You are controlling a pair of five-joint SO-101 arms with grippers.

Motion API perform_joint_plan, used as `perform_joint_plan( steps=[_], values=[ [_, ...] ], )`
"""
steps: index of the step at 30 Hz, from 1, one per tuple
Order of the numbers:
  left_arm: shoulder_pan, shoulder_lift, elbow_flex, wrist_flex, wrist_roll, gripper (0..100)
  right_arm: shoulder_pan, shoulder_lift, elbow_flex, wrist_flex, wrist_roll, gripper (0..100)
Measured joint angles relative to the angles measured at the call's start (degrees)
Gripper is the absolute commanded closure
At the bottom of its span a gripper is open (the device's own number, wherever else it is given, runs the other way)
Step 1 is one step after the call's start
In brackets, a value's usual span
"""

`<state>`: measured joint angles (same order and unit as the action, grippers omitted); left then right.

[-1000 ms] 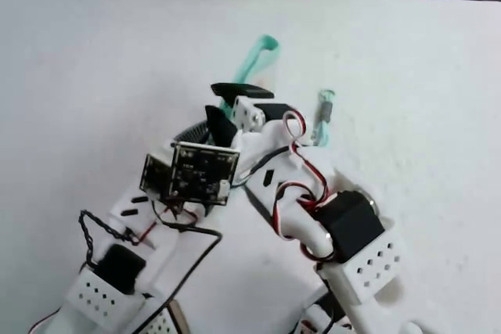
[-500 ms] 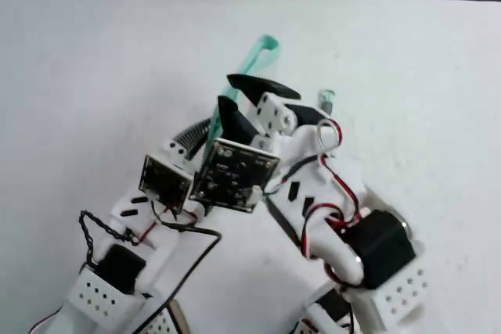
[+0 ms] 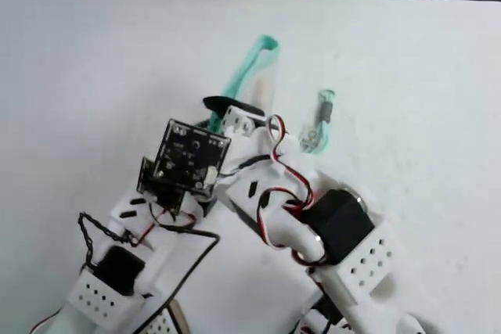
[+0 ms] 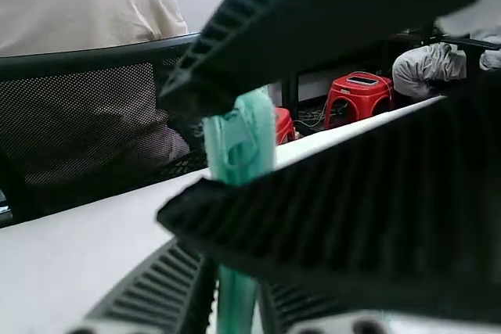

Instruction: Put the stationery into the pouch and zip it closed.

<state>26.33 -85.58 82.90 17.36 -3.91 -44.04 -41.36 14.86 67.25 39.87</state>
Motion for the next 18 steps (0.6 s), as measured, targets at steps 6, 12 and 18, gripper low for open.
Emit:
perform_joint_plan(
  steps=[6,12,18],
  values=[
    [0.44,-12.04,3.52,4.75,0.09,98,2.55,-1.49,0.00,2.11,-0.18,82.0],
    [0.44,-17.58,3.69,8.44,0.09,98,3.25,-3.87,0.00,2.29,-0.26,82.1],
    [1.58,-17.67,3.69,8.79,0.09,98,5.71,-4.04,0.00,2.29,1.67,82.2]
  ],
)
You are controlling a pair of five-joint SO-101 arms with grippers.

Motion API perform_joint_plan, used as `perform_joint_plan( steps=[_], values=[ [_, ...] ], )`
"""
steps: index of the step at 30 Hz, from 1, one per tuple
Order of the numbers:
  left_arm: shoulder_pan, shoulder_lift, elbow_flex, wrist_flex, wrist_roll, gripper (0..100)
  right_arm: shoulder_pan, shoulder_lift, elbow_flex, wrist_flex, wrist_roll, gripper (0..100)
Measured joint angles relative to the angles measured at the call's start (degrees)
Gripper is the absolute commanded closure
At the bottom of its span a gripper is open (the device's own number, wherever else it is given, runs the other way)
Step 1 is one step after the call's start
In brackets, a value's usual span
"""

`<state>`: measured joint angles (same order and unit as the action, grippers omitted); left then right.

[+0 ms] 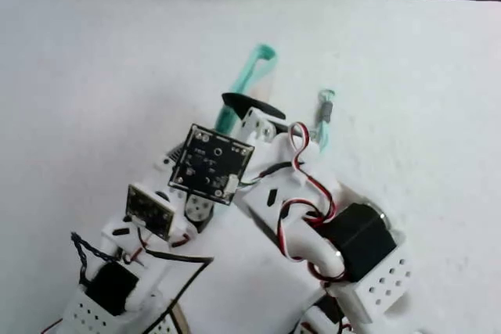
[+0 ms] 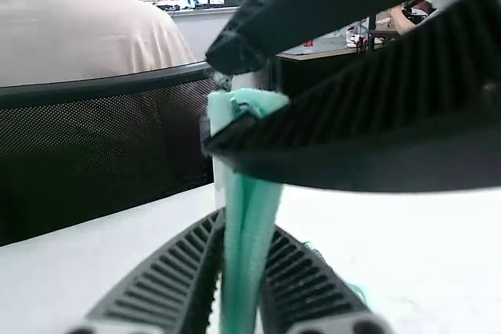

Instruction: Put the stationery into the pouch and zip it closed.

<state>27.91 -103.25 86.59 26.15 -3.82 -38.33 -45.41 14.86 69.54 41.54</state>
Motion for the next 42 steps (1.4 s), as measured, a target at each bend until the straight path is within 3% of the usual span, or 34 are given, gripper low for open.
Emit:
perform_joint_plan(
  steps=[34,42],
  values=[
    [0.18,-0.79,-0.09,1.41,0.00,98,6.95,0.00,-5.71,-2.46,4.48,82.2],
    [0.18,-0.79,-0.09,1.41,0.00,98,-0.53,-0.18,-9.14,-1.58,-8.18,81.9]
  ],
)
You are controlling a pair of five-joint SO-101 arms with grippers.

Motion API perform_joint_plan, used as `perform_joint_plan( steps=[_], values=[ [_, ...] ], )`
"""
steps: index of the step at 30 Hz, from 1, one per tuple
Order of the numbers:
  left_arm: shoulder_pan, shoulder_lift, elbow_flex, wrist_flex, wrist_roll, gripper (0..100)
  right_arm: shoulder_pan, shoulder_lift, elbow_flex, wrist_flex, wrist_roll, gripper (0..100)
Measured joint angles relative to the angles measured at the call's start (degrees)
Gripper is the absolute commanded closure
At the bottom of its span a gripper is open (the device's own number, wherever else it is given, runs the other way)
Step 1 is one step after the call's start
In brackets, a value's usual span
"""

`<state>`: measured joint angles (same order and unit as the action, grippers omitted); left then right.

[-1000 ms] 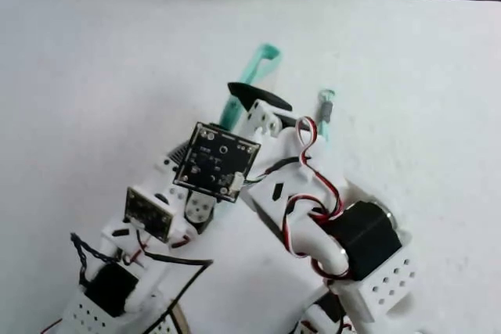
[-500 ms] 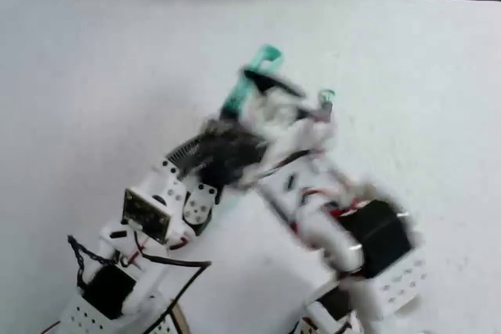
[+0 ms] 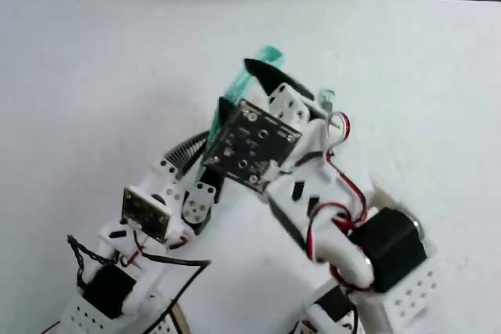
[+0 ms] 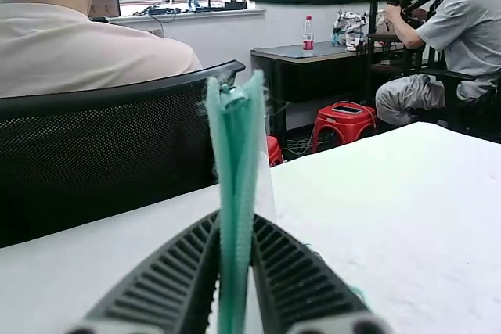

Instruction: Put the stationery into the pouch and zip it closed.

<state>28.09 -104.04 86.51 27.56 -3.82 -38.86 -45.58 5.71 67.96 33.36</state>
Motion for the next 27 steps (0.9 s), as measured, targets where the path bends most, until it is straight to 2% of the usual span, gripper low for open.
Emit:
perform_joint_plan(
  steps=[5,11,17,24,27],
  values=[
    [0.00,-0.62,0.88,0.00,0.00,98,-5.63,0.09,-0.26,3.43,-5.71,81.9],
    [0.00,-0.62,0.88,0.00,0.00,98,-6.15,0.00,2.11,4.75,-12.66,81.9],
    [0.00,-0.62,0.88,0.00,0.00,98,-5.36,-0.79,8.70,0.97,-13.19,81.9],
    [0.00,-0.62,0.88,0.00,0.00,98,0.35,0.09,12.75,-5.63,-13.27,81.8],
    [0.00,-0.62,0.88,-0.26,0.00,98,1.58,-0.62,13.80,-6.24,-10.29,82.0]
  ],
)
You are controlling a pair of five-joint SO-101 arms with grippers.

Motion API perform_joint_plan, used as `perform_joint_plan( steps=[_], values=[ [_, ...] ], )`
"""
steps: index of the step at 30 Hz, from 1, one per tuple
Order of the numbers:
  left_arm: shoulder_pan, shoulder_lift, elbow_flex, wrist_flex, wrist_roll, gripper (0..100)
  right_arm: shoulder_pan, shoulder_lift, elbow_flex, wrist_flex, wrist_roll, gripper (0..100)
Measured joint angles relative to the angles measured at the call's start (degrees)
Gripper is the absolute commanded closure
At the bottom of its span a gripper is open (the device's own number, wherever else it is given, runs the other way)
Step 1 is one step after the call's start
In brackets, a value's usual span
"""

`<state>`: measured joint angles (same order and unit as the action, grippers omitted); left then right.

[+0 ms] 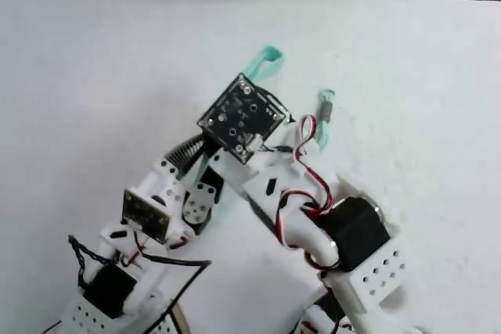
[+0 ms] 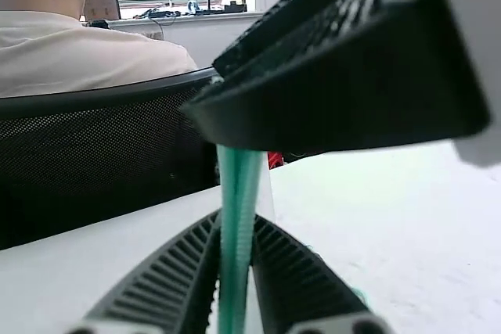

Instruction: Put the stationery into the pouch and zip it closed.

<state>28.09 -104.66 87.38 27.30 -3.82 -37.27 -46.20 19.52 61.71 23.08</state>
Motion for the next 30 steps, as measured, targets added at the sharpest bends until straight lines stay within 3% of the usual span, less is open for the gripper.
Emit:
perform_joint_plan(
  steps=[9,15,21,30],
  values=[
    [0.26,0.00,0.00,-0.09,0.00,98,0.18,-0.53,-0.70,0.26,4.48,87.5],
    [0.35,0.00,0.00,0.18,0.00,98,0.62,-0.88,-2.55,6.33,8.44,87.4],
    [0.44,0.00,0.09,0.18,0.00,98,0.79,-1.32,-4.22,11.43,11.87,80.0],
    [0.44,0.00,0.09,0.18,0.00,98,0.88,-0.70,-8.53,16.62,13.71,79.3]
  ],
)
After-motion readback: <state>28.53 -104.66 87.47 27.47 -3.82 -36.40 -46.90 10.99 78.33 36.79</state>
